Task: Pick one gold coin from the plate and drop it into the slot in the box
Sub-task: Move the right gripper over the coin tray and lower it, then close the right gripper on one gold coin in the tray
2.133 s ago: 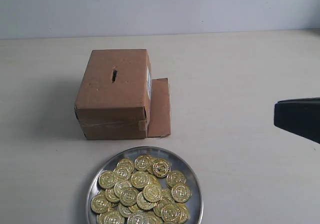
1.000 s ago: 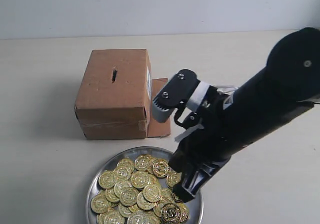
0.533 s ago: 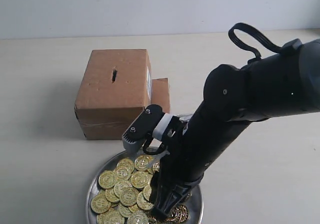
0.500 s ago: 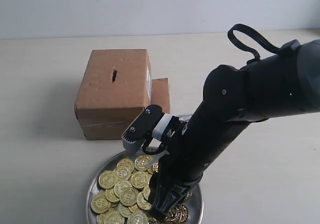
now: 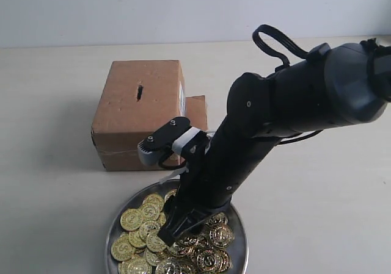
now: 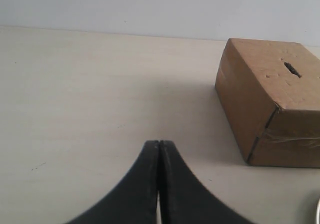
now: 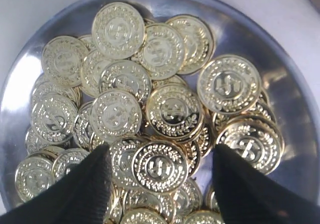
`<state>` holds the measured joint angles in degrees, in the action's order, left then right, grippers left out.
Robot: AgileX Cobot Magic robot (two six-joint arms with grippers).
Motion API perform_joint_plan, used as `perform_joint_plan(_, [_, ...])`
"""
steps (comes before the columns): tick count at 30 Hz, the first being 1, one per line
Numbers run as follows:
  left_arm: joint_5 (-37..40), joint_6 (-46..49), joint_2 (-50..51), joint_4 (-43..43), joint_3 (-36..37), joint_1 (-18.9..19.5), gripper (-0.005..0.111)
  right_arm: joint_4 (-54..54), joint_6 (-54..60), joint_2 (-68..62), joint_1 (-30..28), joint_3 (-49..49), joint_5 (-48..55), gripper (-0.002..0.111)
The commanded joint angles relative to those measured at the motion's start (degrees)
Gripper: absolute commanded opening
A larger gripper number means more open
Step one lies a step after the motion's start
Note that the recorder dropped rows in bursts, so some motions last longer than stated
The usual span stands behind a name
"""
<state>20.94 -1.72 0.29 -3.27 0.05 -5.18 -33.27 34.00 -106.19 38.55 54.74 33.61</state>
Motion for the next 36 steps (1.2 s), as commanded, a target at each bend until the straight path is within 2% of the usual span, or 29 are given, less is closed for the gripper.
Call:
perform_joint_plan(1, [-0.73,0.05,-0.29,-0.4,-0.05,0.0,0.0,2.67,-0.79,0.0,0.12,0.49,1.86,0.057])
perform_joint_plan(3, [-0.73,0.05,-0.29,-0.4,-0.05,0.0,0.0,3.74,1.69,0.0,0.12,0.49,1.7,0.057])
perform_joint_plan(10, [-0.73,0.05,-0.29,-0.4,-0.05,0.0,0.0,3.05,28.4,0.0,0.12,0.49,3.02,0.057])
perform_joint_plan(13, [-0.73,0.05,-0.29,-0.4,-0.05,0.0,0.0,2.1,34.63,0.0,0.12,0.49,3.17,0.057])
perform_joint_plan(26, [-0.73,0.05,-0.29,-0.4,-0.05,0.0,0.0,2.1,38.33,-1.33,0.12,0.49,2.96,0.055])
perform_joint_plan(36, [-0.73,0.05,-0.29,-0.4,-0.05,0.0,0.0,6.83,37.65,-2.24,4.08,0.49,-2.09,0.054])
